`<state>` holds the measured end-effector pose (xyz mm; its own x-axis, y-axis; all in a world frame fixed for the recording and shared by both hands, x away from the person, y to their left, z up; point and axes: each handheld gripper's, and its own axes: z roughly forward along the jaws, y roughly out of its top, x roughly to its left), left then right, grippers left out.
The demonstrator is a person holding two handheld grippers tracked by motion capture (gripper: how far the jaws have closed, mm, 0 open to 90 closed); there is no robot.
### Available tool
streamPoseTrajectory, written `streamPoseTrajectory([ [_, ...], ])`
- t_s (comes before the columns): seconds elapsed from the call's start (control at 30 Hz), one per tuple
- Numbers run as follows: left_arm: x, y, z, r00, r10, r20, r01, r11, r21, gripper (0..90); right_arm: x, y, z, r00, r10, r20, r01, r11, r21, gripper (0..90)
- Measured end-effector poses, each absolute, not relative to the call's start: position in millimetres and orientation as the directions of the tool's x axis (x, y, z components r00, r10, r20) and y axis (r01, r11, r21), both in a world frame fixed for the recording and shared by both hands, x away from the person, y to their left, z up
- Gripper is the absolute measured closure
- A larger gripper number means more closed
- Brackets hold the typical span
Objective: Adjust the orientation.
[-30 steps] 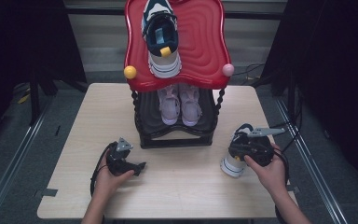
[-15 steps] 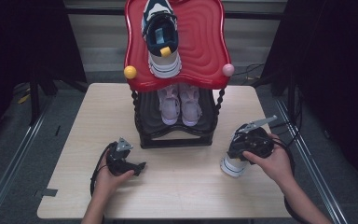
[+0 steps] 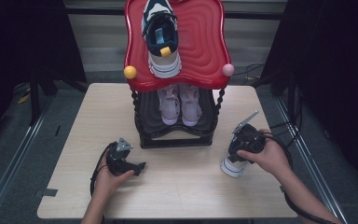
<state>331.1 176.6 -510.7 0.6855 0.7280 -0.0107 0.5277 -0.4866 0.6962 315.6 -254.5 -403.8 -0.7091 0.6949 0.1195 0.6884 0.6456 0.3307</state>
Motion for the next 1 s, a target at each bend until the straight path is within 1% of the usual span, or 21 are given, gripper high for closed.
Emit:
streamPoseTrajectory([
  [0.3, 331.1, 176.6, -510.8, 0.687, 0.726, -0.016, 0.53, -0.486, 0.695, 0.0, 325.4, -248.8, -410.8, -0.741, 0.661, 0.119, 0.669, 0.71, 0.219, 54.8],
  [0.43, 331.3, 176.8, -510.7, 0.687, 0.726, -0.011, 0.527, -0.488, 0.696, 0.0, 329.5, -248.6, -415.2, -0.746, 0.65, 0.148, 0.666, 0.721, 0.193, 56.5],
  [0.6, 331.2, 176.6, -510.7, 0.687, 0.726, -0.014, 0.529, -0.487, 0.695, 0.0, 330.6, -246.5, -421.8, -0.756, 0.638, 0.15, 0.655, 0.735, 0.173, 57.9],
  [0.7, 331.3, 176.7, -510.7, 0.687, 0.726, -0.011, 0.527, -0.488, 0.696, 0.0, 330.7, -244.0, -424.4, -0.76, 0.633, 0.144, 0.65, 0.746, 0.149, 58.3],
  [0.77, 331.1, 176.6, -510.7, 0.687, 0.727, -0.015, 0.53, -0.487, 0.694, 0.0, 329.9, -240.5, -424.1, -0.755, 0.636, 0.163, 0.655, 0.745, 0.129, 58.4],
  [1.0, 331.3, 176.8, -510.6, 0.687, 0.726, -0.01, 0.527, -0.489, 0.696, 0.0, 332.9, -235.6, -429.9, -0.776, 0.612, 0.153, 0.626, 0.778, 0.064, 58.6],
])
